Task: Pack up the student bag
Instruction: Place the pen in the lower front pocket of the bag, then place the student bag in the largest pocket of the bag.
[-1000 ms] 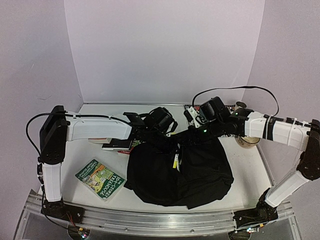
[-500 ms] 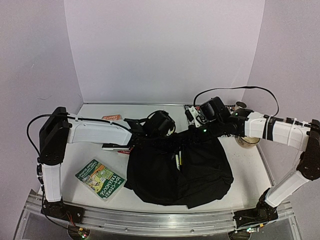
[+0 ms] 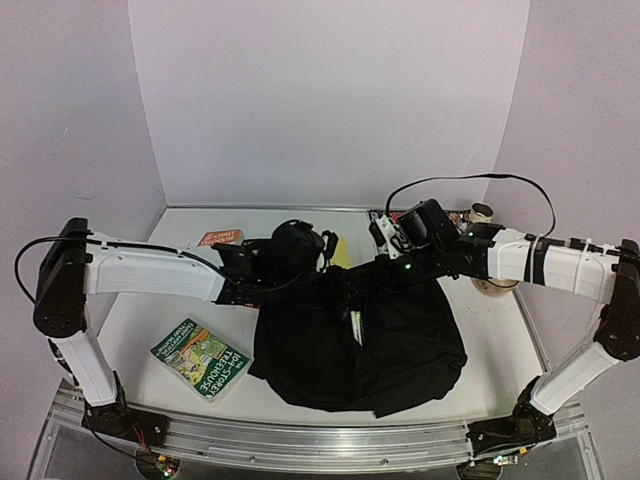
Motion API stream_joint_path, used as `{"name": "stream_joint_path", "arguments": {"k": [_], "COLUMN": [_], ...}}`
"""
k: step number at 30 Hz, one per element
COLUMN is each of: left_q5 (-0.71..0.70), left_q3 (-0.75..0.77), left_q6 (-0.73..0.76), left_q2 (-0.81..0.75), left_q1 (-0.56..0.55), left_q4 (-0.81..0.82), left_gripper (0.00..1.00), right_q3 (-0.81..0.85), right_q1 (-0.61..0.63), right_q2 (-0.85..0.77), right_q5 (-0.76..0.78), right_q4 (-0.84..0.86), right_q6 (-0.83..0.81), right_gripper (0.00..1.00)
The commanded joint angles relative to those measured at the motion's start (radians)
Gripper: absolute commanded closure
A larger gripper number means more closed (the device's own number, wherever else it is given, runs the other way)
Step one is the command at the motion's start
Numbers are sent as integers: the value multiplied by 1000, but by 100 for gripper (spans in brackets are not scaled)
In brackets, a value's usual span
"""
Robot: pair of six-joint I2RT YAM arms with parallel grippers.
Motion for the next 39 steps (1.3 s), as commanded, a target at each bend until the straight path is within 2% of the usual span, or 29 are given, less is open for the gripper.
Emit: {"name": "stream_joint_path", "arguments": {"k": [1,8,14,20,26,33,39], "left_q5": [-30,-210,-185,-178,-119,-43,10], "left_q3": [-50,0,17,50,84,139,149], "left_q6": [91,236,337,423,478,520,532], "left_q2": [-122,-167,-138,-90,-28,32,48], "left_q1": [-1,31,130,208,263,263,264], "left_q4": [26,-213,-283,-324,-342,-342,-342], "left_gripper": [53,33,28,21,18,17,18], "right_q3": [-1,-39,-59,23,140,238,252], "right_q1": [13,13,12,11,-19,-75,-75], "right_q2": [-51,-66,-85,-92,-49,72,168], "right_q5": [15,30,56,31,70,-6,-71], "right_q4": [50,-25,-115,-206,-264,-265,-221], "right_q6": [-32,-71,-119,-191,-233,-154,-105], "right_gripper": [97,84,69,50,45,43,49]}}
